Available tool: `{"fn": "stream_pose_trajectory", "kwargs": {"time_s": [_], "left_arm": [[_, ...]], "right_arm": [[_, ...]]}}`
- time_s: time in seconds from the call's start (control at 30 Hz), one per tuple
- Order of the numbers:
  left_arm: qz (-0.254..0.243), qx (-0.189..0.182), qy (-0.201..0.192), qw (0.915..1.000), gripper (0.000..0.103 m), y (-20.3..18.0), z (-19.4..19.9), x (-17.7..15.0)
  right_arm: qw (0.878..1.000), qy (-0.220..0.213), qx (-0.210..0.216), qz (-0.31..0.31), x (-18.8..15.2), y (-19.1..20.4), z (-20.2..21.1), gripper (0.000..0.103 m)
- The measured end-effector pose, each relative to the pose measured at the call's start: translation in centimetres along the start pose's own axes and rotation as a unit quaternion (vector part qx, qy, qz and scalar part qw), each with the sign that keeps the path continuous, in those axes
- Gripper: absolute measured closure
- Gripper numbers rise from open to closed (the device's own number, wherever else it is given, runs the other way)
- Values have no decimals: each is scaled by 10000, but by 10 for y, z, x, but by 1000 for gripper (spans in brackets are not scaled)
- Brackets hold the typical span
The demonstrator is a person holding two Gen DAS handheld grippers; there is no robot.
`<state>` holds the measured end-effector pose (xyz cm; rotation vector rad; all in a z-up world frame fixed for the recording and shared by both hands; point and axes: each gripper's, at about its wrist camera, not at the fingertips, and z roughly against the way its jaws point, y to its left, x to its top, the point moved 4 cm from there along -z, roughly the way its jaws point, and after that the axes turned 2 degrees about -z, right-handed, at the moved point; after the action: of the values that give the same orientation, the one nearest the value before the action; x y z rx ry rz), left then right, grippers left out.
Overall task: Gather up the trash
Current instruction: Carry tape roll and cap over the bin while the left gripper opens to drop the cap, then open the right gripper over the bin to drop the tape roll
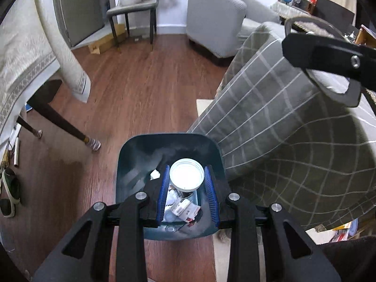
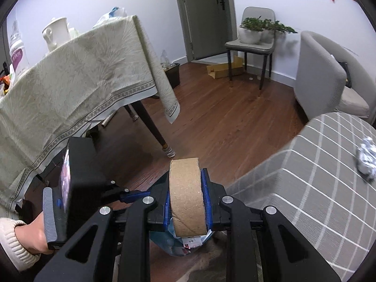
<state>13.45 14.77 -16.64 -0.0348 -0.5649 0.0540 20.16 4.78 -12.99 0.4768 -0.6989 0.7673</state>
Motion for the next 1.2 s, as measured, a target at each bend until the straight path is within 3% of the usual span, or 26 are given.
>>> {"fn": "stream_pose_trajectory", "kwargs": {"time_s": [0.17, 0.37, 0.53, 0.87, 1.2], "left_arm": [[114, 3, 186, 9998, 70, 16, -11, -1], [240, 10, 132, 9996, 48, 27, -6, -1], [368, 5, -58, 9993, 39, 45, 7, 2], [570, -54, -668, 9961, 32, 74, 46, 5], [660, 73, -1146, 9912, 32, 87, 80, 12]], "right_arm": [[9999, 144, 10, 18, 4, 0, -17, 81], [9996, 291, 66, -13, 8, 1, -33, 81], [9992, 390, 125, -16, 9, 5, -46, 81], [9964, 837, 111, 6, -3, 19, -86, 81], [9900, 1411, 49, 8, -27, 25, -128, 81]]}}
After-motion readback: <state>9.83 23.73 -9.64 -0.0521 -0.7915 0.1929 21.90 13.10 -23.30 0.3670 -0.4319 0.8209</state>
